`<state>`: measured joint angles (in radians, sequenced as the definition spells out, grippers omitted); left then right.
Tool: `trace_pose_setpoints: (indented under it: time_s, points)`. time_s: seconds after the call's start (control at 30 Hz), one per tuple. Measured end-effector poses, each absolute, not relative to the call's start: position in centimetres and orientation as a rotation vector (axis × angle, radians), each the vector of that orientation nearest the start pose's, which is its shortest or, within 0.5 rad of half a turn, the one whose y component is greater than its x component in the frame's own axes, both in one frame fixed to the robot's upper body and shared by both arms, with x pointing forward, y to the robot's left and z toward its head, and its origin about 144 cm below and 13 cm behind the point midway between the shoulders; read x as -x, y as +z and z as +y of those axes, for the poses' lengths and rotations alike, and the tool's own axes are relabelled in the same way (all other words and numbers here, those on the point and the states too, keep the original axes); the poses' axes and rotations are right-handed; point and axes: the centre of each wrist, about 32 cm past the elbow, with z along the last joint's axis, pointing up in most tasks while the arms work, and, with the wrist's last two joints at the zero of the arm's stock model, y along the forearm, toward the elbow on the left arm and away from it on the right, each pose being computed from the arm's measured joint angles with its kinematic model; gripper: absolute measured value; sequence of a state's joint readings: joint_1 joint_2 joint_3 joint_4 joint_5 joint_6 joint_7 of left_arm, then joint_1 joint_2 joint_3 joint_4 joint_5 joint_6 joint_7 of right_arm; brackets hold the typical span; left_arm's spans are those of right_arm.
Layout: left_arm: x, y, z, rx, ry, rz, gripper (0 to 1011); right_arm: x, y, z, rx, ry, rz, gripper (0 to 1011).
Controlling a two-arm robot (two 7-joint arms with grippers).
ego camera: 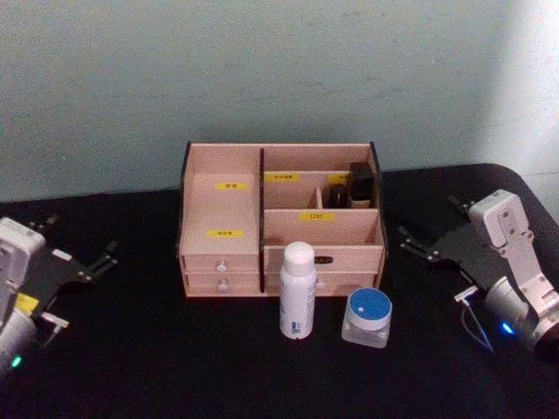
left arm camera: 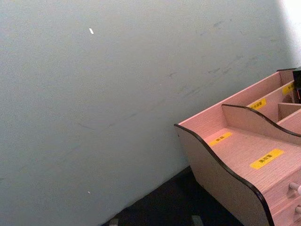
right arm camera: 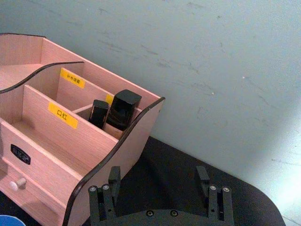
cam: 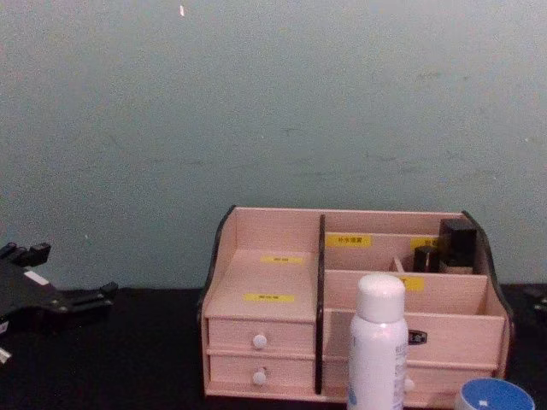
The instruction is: Pick up the facial cleanser and watermelon frost from the table and place them into the tiered storage box.
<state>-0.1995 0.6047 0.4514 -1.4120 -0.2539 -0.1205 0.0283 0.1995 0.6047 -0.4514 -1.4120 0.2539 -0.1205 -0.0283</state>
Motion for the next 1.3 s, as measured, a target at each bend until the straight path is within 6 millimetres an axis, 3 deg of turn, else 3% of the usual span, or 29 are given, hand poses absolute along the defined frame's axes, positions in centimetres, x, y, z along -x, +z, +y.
trace_pose_setpoints:
  time_s: [0.9,1.3]
  points:
    - [-48.9,114.0,31.0,-0.305,1.248,-0.285,1001,-48.9,114.0,-31.0,0.305,-1.248,-0.285,1002]
    - [-48.9,114.0,31.0,-0.304,1.248,-0.285,1001,-47.9,116.2,-32.4,0.167,-1.209,-0.267,1003]
